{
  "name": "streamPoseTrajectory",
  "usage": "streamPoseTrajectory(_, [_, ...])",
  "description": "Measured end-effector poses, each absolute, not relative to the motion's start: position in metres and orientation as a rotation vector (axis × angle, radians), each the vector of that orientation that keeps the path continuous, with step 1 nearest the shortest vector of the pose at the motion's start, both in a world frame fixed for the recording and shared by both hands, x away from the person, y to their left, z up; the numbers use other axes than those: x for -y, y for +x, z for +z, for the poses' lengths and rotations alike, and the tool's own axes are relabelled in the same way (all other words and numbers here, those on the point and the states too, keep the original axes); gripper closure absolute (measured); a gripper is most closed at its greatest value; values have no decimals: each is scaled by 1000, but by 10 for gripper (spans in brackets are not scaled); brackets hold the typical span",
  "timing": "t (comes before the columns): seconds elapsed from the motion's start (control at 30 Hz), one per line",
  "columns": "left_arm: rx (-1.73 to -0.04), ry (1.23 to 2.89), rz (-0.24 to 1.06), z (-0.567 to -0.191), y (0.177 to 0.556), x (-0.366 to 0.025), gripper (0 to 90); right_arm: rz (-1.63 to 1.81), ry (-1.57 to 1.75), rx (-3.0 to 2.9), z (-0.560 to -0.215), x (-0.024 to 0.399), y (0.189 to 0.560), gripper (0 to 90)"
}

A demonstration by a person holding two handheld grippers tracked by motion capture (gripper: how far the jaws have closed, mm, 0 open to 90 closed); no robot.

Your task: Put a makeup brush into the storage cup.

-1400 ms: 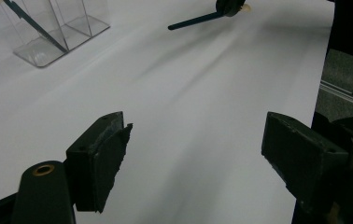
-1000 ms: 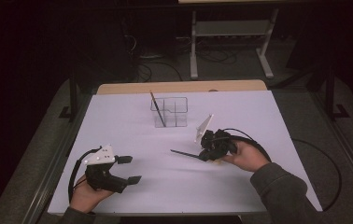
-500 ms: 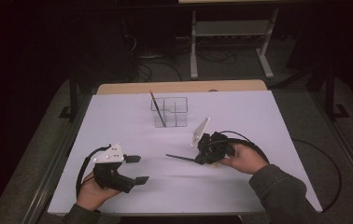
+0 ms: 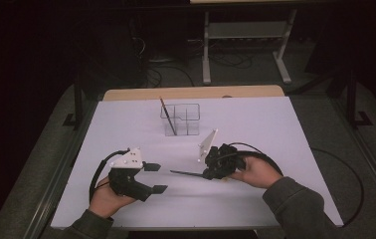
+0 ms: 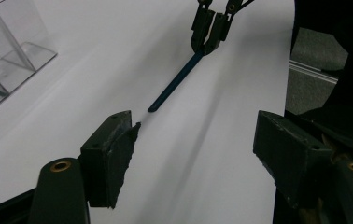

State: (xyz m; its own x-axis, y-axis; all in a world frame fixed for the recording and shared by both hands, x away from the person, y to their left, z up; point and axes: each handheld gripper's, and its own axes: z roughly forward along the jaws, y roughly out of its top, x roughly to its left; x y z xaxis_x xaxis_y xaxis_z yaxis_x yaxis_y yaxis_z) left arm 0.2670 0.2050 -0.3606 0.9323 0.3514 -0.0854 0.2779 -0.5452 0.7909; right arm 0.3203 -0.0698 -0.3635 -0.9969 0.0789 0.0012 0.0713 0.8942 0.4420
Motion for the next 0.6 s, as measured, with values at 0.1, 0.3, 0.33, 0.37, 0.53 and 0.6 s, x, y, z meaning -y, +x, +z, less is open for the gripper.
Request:
streamPoseTrajectory(0.1, [-443,2188,85,-359,269,-201,310,705,106,-3039,-362,68,319,830])
streamPoseTrajectory(0.3, [-402,2214,56,-355,274,-194,356,704,73,-3040,-360,64,315,830])
streamPoseTrajectory(0.33, [-400,2221,57,-355,274,-192,361,706,68,-3042,-359,63,314,830])
streamPoseTrajectory(0.37, [-401,2223,46,-354,275,-191,365,704,64,-3038,-359,63,314,830])
streamPoseTrajectory(0.53, [-381,2237,32,-353,278,-186,401,700,33,-3038,-357,59,311,830])
streamPoseTrajectory(0.6, [-371,2250,24,-353,280,-184,420,702,21,-3041,-356,57,310,830])
